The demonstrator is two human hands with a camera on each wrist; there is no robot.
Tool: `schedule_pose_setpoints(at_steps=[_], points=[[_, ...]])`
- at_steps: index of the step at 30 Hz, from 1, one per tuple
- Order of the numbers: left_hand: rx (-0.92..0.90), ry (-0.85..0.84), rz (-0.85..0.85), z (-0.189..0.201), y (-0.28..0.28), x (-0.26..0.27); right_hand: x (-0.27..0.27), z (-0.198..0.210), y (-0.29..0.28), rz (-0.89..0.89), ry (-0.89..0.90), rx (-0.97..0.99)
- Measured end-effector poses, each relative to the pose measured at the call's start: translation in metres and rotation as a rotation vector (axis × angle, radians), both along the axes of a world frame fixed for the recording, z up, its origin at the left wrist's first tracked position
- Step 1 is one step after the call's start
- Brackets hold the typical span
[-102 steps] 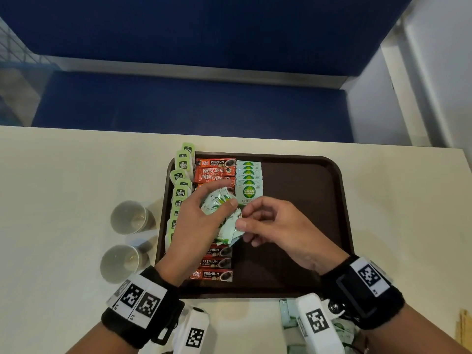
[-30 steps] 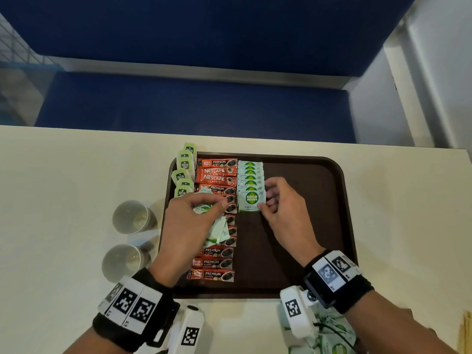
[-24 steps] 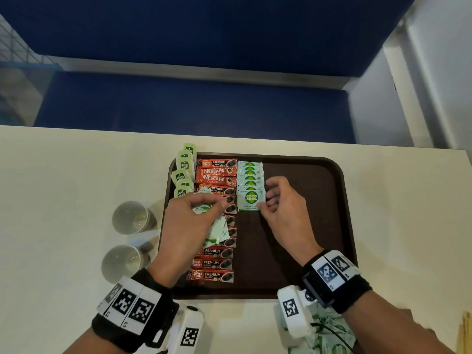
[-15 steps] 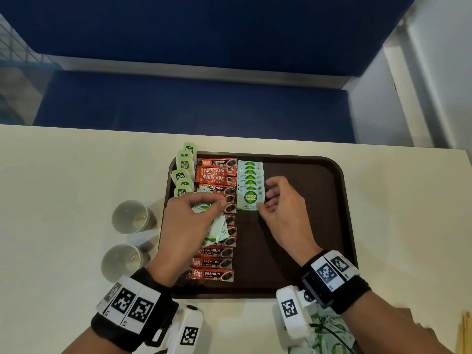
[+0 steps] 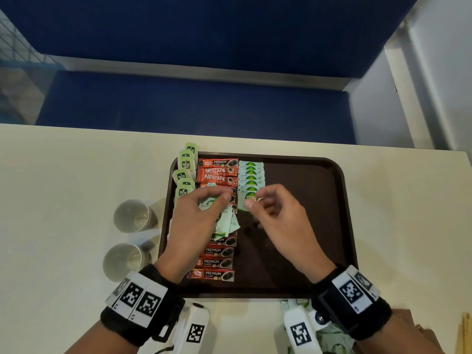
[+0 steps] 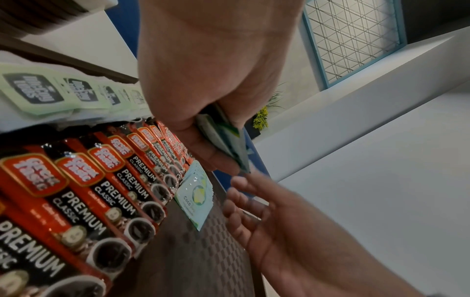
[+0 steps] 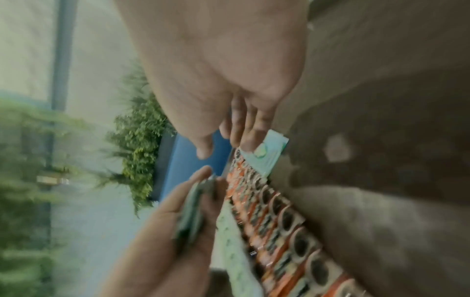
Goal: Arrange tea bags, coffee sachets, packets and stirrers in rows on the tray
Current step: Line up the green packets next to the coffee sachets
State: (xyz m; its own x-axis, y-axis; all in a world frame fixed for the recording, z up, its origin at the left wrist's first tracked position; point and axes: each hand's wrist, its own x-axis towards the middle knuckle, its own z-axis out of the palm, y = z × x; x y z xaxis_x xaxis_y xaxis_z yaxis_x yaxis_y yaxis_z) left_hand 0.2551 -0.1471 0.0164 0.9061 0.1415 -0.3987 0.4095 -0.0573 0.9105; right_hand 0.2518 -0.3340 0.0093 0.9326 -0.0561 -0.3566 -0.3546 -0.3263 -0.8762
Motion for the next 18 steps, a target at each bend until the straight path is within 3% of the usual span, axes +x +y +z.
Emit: schedule_pose_setpoints(at_steps=[3,8,18], points=[[-0.002,-0.056,-0.022,0.001,-0.006,-0.001,-0.008,0.020,0.009,0.065,0.236,0.291],[-0.025,-0.127,-0.017,0.003,-0.007,-0.002,-0.008,0.024,0.004,0.008,0.308,0.467],[0.016,-0.130,0.006,-0.004,0.000,0.001,-0.001,0.019,-0.013,-0.021,0.243,0.361]])
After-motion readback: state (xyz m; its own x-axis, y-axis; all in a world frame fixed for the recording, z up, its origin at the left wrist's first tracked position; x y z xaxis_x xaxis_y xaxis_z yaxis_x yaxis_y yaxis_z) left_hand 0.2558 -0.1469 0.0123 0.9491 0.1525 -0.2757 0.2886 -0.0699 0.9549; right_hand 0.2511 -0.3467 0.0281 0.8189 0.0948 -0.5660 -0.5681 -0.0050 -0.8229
